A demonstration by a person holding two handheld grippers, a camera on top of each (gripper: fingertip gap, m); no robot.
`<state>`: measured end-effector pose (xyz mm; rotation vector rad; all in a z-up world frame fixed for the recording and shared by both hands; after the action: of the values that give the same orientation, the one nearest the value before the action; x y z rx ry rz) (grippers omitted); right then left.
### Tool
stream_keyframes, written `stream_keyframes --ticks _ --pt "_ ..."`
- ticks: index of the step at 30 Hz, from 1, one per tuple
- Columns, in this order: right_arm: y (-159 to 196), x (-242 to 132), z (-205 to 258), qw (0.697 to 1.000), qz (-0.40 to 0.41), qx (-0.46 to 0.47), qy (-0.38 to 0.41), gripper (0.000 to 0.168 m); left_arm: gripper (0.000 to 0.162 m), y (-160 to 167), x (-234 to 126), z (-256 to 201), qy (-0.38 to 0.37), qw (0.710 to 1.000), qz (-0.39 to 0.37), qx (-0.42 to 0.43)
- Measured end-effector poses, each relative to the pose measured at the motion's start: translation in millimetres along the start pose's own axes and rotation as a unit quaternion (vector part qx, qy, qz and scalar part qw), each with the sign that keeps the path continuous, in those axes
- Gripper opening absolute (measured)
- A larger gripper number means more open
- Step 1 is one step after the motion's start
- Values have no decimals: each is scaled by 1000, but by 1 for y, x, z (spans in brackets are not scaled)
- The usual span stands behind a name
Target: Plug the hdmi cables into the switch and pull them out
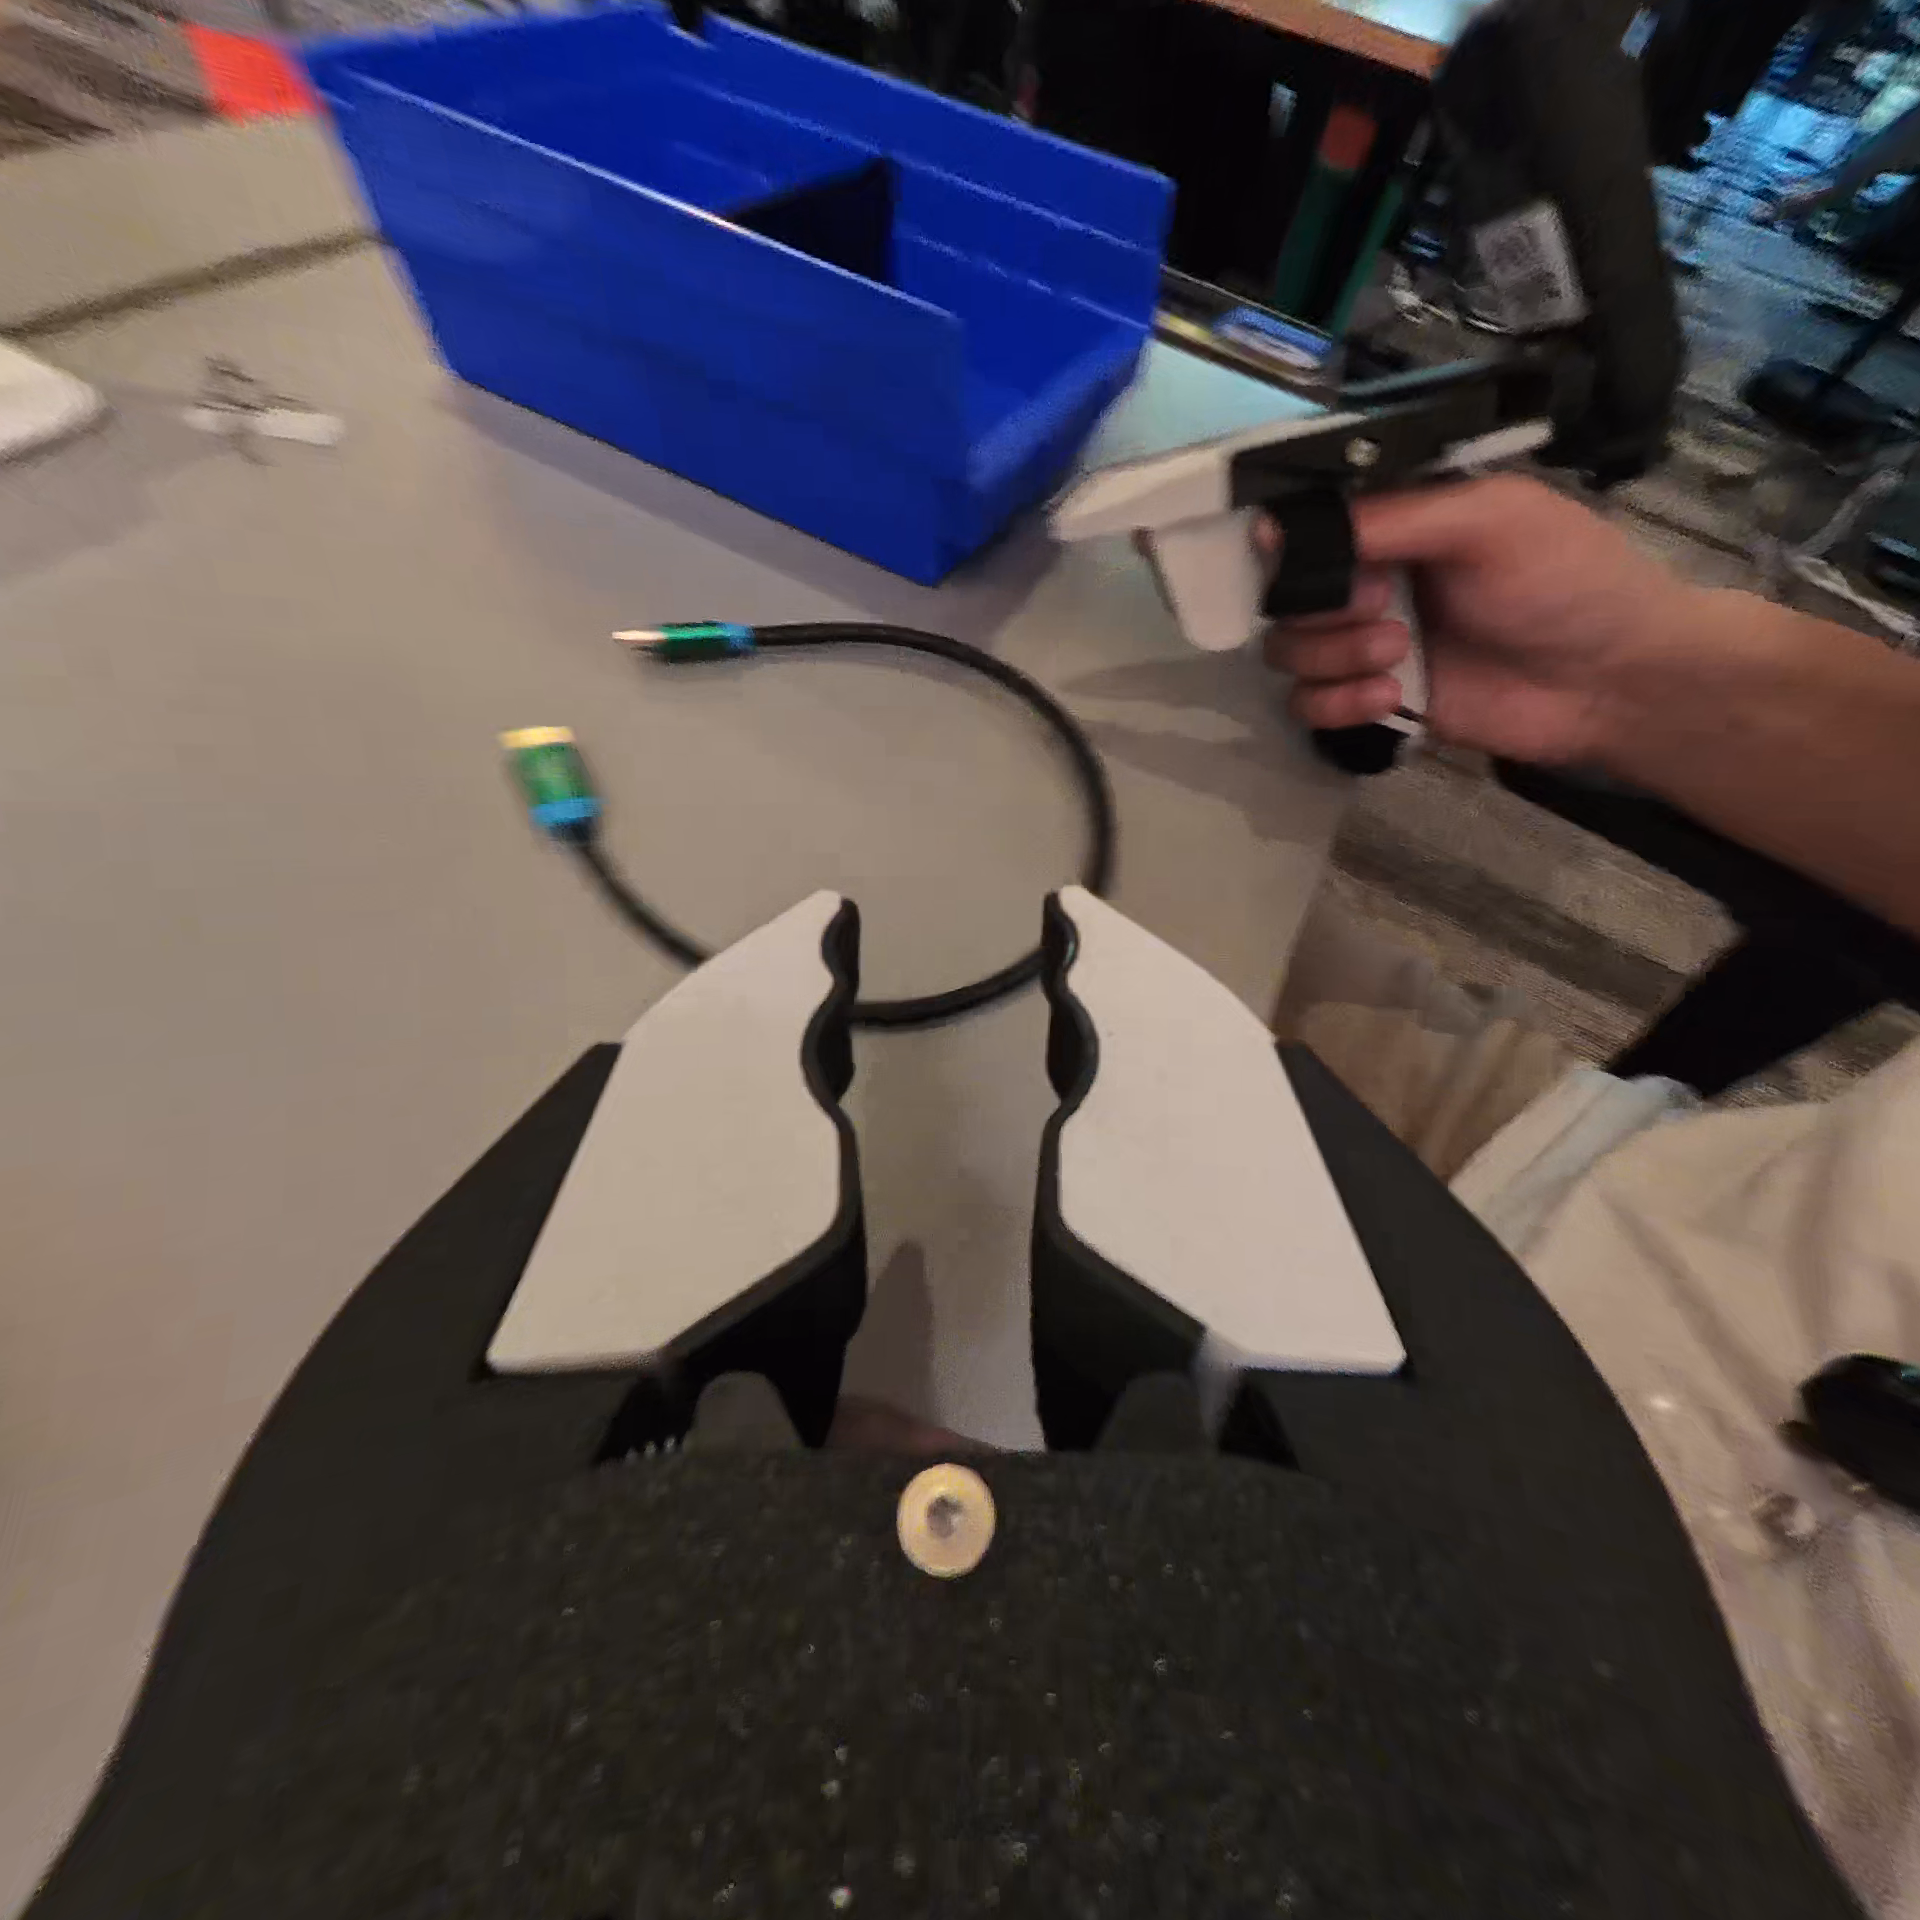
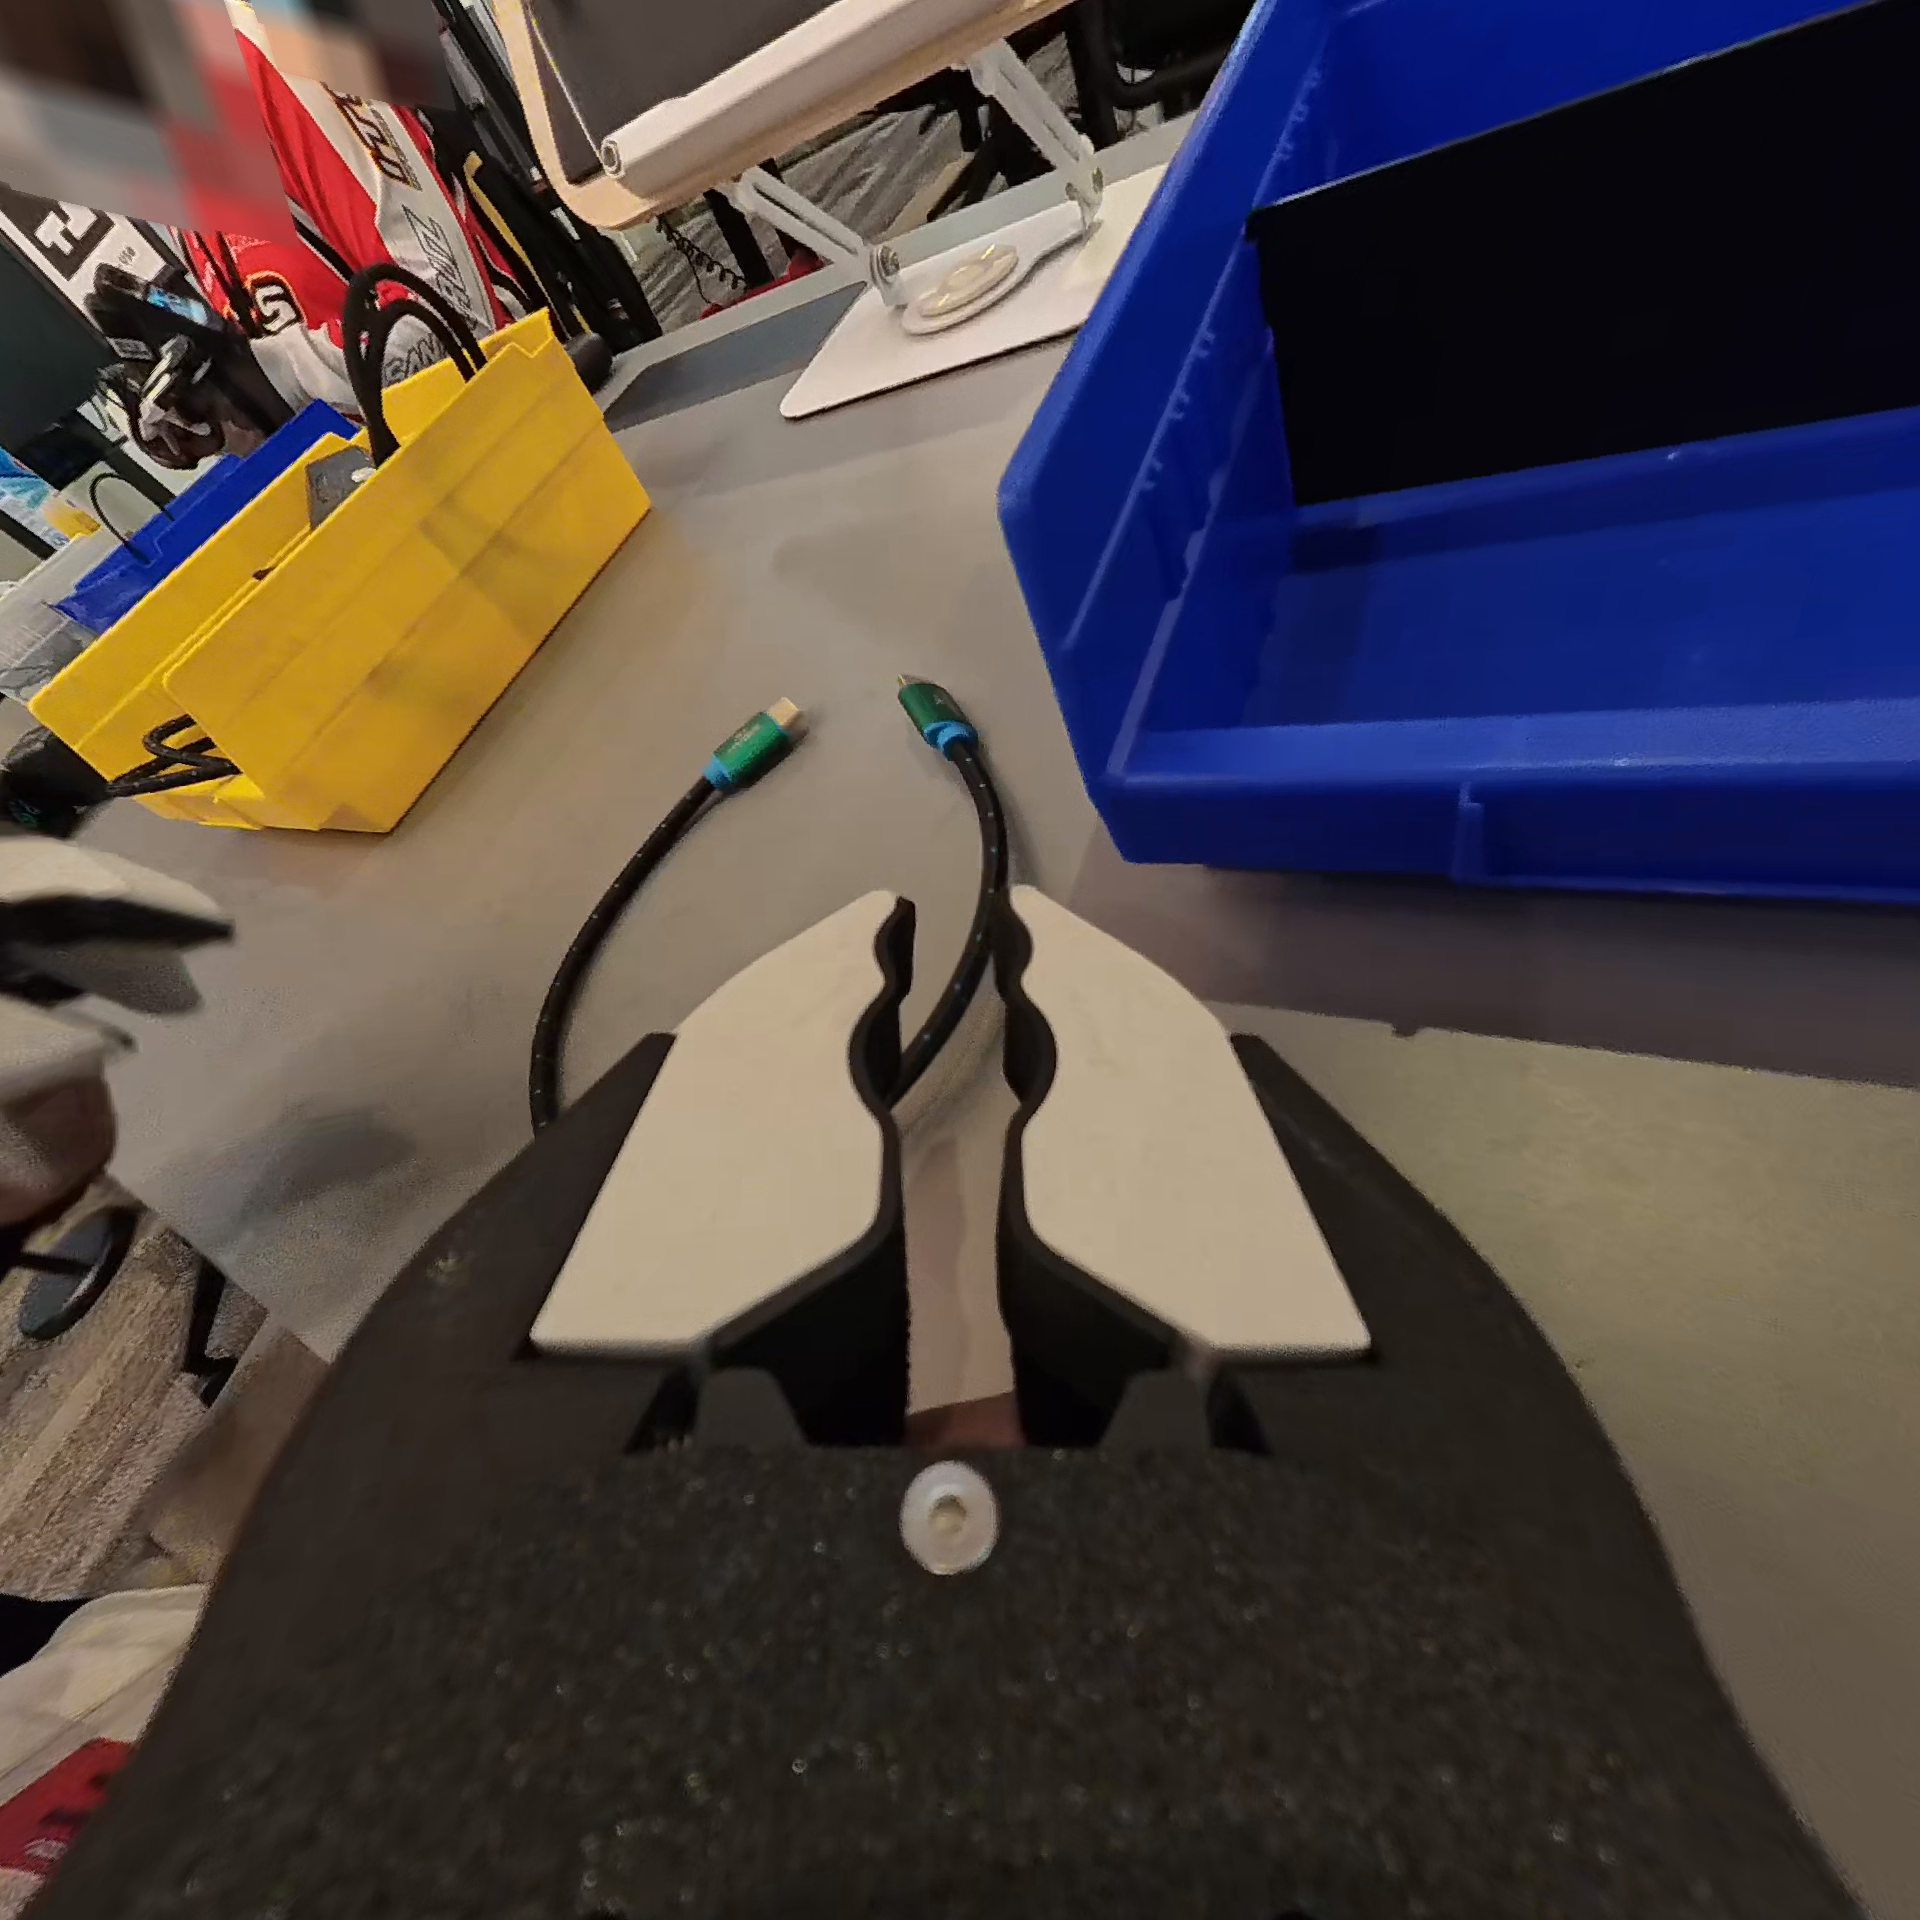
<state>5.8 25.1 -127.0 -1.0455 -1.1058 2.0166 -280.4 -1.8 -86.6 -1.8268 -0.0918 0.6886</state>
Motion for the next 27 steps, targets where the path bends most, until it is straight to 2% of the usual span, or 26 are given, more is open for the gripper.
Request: stream_keyframes --ticks 2,5,9,14,18,20,24,26,27 --pt "0 1 -1 1000 1 6 -3 13 35 -5 -34 29 -45 999 -13 -3" --pt "1 3 1 1000 5 5 -6 14 37 -15 -85 80 -112 993 34 14" --pt "1 9 5 1000 11 1 -16 14 42 -48 -127 151 -179 964 165 104" --pt "0 15 10 1000 18 -9 -21 14 44 -95 -114 258 -237 906 317 149" --pt "0 14 9 1000 18 -10 -19 14 48 -93 -85 349 -274 848 439 117" --pt "1 11 6 1000 19 -6 -19 14 49 -84 -76 384 -286 829 476 72" --pt "2 3 -1 1000 13 13 -15 14 49 -63 -71 415 -274 787 552 10" --pt "3 1 -2 1000 11 17 -14 14 34 -58 -69 414 -242 791 561 -16" --pt "3 0 -2 1000 10 18 -14 14 34 -59 -69 414 -246 787 565 -9"
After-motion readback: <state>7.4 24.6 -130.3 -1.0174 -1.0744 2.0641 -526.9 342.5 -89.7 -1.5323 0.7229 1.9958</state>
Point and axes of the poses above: each gripper's, where its closed fingertips meet, x out along the fingers, y out of its underside, z = x × y across the jaws, the point moved 8 cm from there along -x, back along the fingers, and after that the axes turned 4 degrees about -x, right-handed, at the moved point
